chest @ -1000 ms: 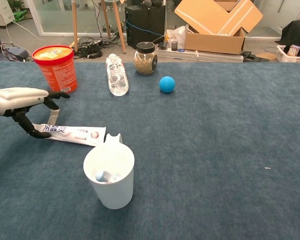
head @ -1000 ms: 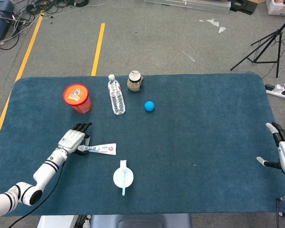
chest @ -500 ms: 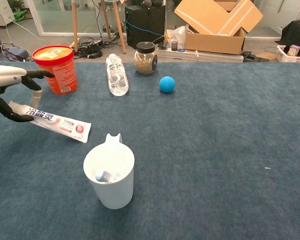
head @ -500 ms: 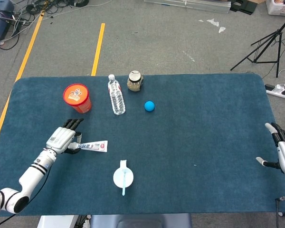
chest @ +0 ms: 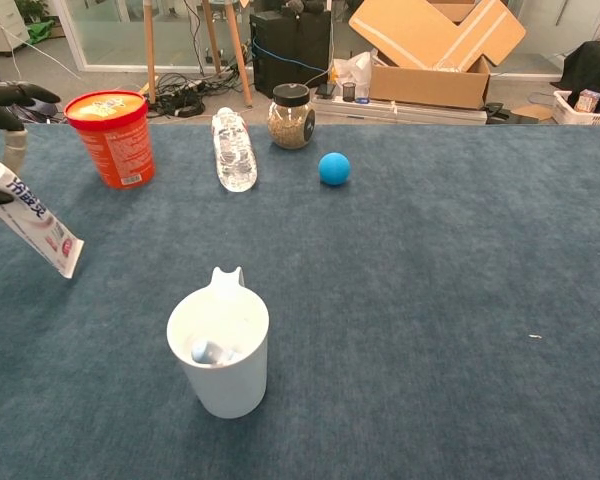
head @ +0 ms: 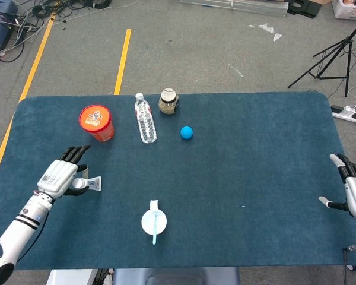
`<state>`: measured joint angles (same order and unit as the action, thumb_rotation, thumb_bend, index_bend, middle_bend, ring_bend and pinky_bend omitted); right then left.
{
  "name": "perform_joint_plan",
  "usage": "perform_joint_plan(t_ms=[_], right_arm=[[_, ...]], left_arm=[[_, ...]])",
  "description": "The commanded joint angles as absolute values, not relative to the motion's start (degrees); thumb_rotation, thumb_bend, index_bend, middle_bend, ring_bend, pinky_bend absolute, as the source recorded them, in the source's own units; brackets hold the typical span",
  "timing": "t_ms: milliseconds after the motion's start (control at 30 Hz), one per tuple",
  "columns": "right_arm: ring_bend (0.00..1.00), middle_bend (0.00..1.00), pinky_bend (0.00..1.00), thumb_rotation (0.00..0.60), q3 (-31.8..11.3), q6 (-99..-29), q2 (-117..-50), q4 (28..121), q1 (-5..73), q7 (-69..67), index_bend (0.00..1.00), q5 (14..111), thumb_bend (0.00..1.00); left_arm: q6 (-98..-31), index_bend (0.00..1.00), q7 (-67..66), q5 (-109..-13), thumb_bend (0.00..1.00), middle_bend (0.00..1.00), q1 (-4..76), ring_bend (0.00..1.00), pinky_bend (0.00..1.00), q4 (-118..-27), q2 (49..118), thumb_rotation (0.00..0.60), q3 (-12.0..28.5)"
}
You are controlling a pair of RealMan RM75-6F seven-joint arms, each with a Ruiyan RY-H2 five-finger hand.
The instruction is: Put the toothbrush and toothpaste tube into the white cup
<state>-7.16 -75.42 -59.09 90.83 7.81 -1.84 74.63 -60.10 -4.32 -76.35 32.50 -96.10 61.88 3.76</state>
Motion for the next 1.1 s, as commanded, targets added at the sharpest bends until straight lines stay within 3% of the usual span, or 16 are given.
perform_joint_plan(t_ms=[33, 600, 1100], right_arm=[[0.15, 0.1, 0.57, 0.6, -7.1, -75.4, -59.1, 90.8, 7.8, -1.9, 0.12, 74.7, 0.0], [0.15, 0.1, 0.57, 0.6, -7.0, -75.0, -59.5, 90.7, 8.1, -0.8, 0.12, 74.4, 0.0], [0.15, 0.1, 0.57, 0.6, -7.0, -74.3, -59.7, 90.5, 8.4, -0.5, 0.12, 74.1, 0.0]], left_arm=[[-61.4, 0.68, -3.1, -76.7, 0.55, 0.0, 31.3, 0.0, 0.0, -98.1, 59.9, 0.6, 3.9], [-60.0, 0.7, 15.9, -79.6, 0.59, 0.0, 28.8, 0.0, 0.0, -111.1, 44.5, 0.6, 6.1], [-56.1, 0.7, 15.0, -83.1, 0.61, 0.0, 31.0, 0.0, 0.0, -122.3, 38.2, 0.6, 7.4]])
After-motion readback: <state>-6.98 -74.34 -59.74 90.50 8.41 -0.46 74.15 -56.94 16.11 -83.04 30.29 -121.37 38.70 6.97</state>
